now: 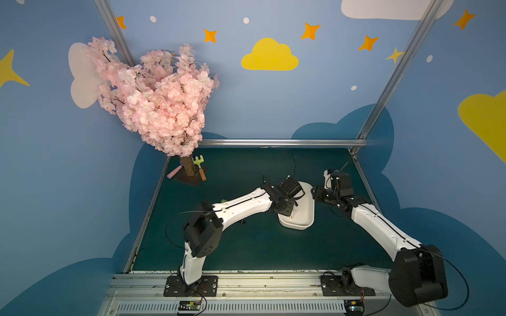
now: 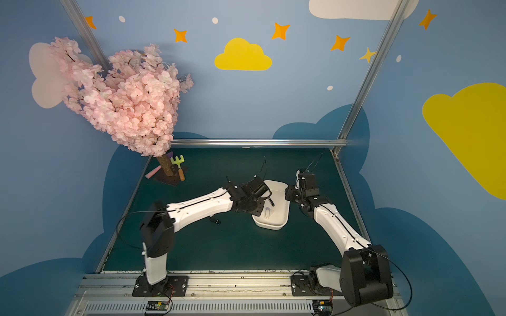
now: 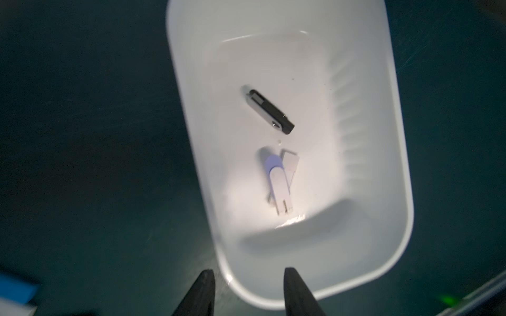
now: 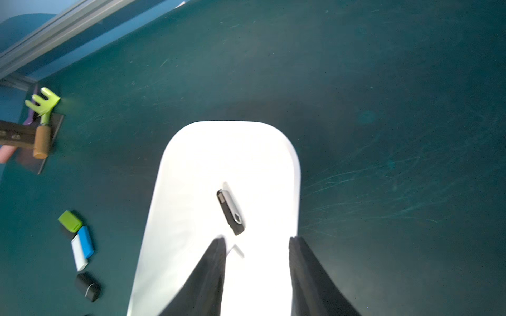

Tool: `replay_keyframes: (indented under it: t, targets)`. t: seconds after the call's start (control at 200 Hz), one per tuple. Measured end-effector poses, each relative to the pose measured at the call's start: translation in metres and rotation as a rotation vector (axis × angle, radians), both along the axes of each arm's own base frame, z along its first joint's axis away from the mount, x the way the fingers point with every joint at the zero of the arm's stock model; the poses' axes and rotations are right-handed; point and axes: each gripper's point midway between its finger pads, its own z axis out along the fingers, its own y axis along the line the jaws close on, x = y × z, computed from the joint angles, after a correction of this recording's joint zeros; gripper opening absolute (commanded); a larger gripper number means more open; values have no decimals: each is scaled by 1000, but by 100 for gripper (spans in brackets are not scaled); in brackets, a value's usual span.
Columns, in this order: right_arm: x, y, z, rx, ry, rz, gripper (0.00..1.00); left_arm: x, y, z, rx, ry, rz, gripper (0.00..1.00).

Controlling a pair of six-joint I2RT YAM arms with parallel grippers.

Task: Put the usb flash drive into the storage box
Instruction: Place the USB flash in the storage box, then pick up the USB flash from the center of the board.

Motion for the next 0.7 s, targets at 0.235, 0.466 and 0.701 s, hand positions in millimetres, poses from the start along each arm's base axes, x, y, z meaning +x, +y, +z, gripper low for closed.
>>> replay_keyframes:
  t: [0.235, 0.466, 0.701]
  targets:
    - [-12, 95, 24, 18, -35, 348, 42, -35, 157, 66, -156, -198, 253, 59]
    - [-56, 229, 22, -83, -48, 785, 52, -77, 249, 49, -202, -271, 466, 60]
    - [-101, 294, -47, -213, 78, 1019, 51, -86, 271, 62, -205, -313, 544, 61]
